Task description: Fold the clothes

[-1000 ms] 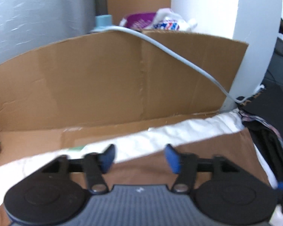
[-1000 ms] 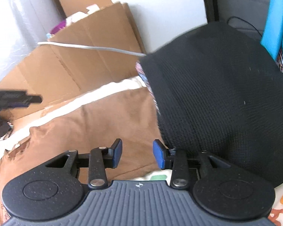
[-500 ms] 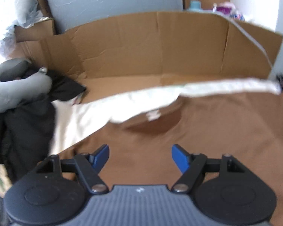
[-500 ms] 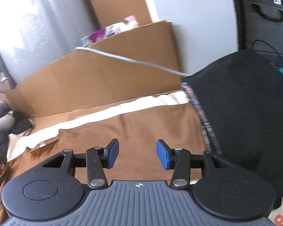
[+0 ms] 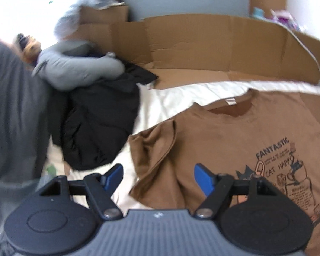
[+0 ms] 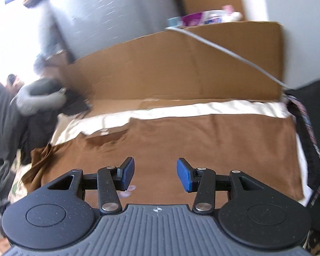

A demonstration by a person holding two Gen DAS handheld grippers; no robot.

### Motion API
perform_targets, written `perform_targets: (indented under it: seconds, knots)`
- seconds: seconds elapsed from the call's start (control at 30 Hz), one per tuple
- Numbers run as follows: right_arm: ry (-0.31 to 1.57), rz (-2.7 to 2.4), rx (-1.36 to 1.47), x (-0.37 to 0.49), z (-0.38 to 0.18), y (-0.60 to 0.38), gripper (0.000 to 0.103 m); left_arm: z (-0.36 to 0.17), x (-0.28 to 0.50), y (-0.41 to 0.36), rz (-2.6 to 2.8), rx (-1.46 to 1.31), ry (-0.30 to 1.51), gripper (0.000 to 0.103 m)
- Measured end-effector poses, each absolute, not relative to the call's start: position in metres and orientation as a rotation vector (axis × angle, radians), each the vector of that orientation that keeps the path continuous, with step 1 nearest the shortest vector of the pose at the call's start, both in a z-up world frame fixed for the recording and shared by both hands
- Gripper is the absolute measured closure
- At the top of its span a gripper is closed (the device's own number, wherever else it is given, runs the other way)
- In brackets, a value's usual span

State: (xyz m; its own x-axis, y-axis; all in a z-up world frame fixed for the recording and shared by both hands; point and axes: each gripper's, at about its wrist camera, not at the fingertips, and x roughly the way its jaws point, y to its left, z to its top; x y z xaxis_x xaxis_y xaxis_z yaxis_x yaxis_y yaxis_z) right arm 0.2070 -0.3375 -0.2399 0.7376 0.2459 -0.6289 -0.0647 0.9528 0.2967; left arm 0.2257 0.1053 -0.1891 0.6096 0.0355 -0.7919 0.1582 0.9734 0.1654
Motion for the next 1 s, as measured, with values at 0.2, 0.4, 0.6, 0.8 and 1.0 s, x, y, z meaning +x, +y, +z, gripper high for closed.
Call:
perform_targets:
  seconds: [0.2, 0.4, 0.6, 0.8, 1.0]
  knots:
    - [0.728, 0.264, 0.195, 0.208, -0.229, -0.301, 0.052, -0.222, 0.221, 0.136, -0.04, 0.138, 0.902, 0.027]
    - [0.798, 0.335, 0.18, 0.201, -0.25, -0.259, 0.052, -0.26, 0.235, 0.16, -0.029, 0.078, 0.911, 0.03]
    - [0.875, 0.372, 0.167, 0.196, -0.272, -0.229, 0.052, -0.287, 0.246, 0.185, 0.002, -0.054, 0.908, 0.033]
    - [0.881, 0.385, 0.155, 0.186, -0.272, -0.217, 0.052, -0.302, 0.255, 0.193, -0.028, -0.116, 0.901, 0.042]
    - [0.875, 0.377, 0.164, 0.182, -0.269, -0.222, 0.052, -0.311, 0.257, 0.2, -0.048, -0.198, 0.943, 0.079]
